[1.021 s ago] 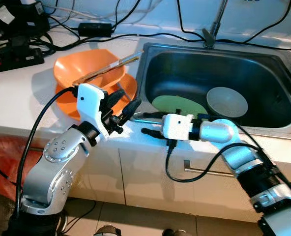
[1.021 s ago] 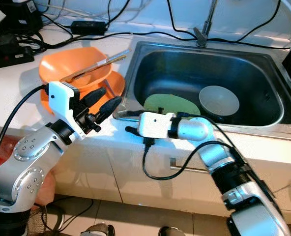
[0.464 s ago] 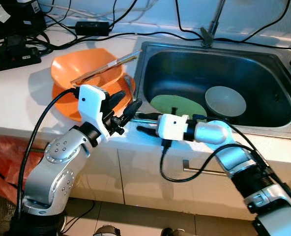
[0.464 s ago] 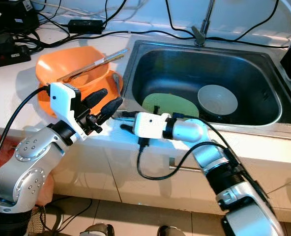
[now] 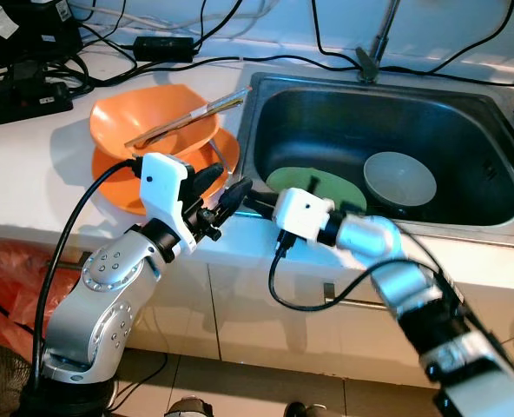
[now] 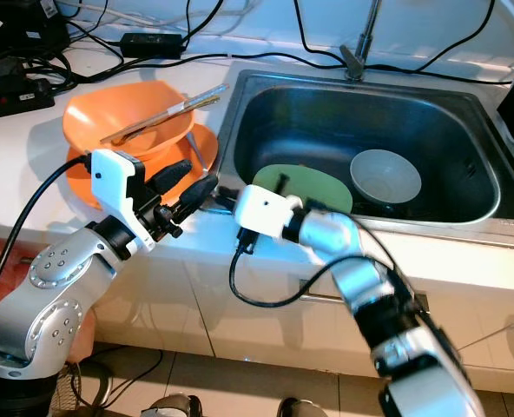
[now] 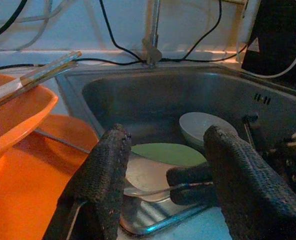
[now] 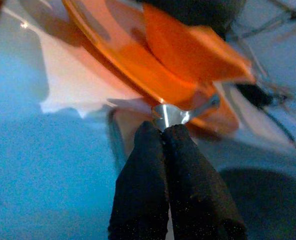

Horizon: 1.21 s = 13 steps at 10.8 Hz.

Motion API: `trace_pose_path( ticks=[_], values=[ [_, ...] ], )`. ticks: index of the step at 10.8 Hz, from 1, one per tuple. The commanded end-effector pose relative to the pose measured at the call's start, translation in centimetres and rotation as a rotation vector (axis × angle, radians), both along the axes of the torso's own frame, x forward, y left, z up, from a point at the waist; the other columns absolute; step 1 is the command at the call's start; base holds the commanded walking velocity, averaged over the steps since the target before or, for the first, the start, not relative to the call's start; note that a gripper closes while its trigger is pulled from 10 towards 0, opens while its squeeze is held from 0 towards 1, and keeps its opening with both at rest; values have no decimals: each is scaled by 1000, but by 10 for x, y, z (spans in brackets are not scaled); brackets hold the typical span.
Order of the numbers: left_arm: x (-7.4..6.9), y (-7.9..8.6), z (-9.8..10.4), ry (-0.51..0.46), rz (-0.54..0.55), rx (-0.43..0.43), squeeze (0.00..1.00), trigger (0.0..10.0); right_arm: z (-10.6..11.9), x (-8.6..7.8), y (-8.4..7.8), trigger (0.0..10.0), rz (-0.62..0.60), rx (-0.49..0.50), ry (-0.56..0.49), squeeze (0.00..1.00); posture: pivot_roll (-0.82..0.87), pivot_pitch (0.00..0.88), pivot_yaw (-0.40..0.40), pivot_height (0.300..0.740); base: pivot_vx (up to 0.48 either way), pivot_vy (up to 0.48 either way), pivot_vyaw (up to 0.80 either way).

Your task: Kitchen organization

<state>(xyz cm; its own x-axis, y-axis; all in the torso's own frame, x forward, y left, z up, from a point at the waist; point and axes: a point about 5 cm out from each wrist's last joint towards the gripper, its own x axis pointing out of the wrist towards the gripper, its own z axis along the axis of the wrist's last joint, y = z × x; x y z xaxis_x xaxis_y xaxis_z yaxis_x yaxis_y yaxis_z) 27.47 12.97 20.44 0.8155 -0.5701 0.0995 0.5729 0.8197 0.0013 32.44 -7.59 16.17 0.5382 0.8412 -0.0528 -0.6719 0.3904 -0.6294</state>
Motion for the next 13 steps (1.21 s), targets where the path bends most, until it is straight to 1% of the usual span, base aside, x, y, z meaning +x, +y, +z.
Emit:
trace_pose_path(
  ticks=[1, 2, 5, 6, 7, 8, 9, 10, 11, 12, 13],
  values=[
    [-3, -3, 2, -10, -12, 10, 0, 10000, 4, 2, -7, 0, -45, 45, -2, 0, 153, 123, -20, 740, 0, 0, 0],
    [-2, -3, 2, -12, -12, 11, 0, 10000, 4, 3, -10, 0, -74, 67, 4, 0, 152, 122, -19, 740, 0, 0, 0],
    [-2, -3, 2, -14, -10, 8, 0, 10000, 3, 3, -17, 0, -108, 80, 11, 0, 151, 117, -20, 740, 0, 0, 0],
    [-1, -3, 3, -17, -8, 10, 0, 10000, 5, 7, -22, 0, -139, 79, -3, 0, 152, 114, -21, 740, 0, 0, 0],
    [0, -2, 3, -20, -4, 10, 0, 10000, 6, 15, -33, 0, -231, 45, -34, 0, 152, 110, -21, 740, 0, 0, 0],
    [0, -3, 3, -22, -5, 12, 0, 10000, 7, 21, -42, 0, -299, 46, -32, 0, 152, 107, -20, 740, 0, 0, 0],
    [0, -3, 3, -22, -6, 13, 0, 10000, 8, 23, -46, 0, -325, 45, -38, 0, 151, 105, -21, 740, 0, 0, 0],
    [1, -4, 3, -22, -9, 16, 0, 10000, 9, 26, -54, 0, -373, 28, -51, 0, 149, 102, -20, 740, 0, 0, 0],
    [2, -4, 3, -21, -10, 20, 0, 10000, 8, 28, -58, 0, -398, 10, -54, 0, 147, 98, -20, 740, 0, 0, 0],
    [3, -5, 1, -17, -17, 33, 0, 10000, 4, 31, -65, 0, -443, -28, -54, 0, 146, 95, -20, 740, 0, 0, 0],
    [4, -7, -1, -7, -26, 47, 0, 10000, -3, 33, -74, 0, -495, -65, -19, 0, 146, 95, -20, 740, 0, 0, 0]
  ],
)
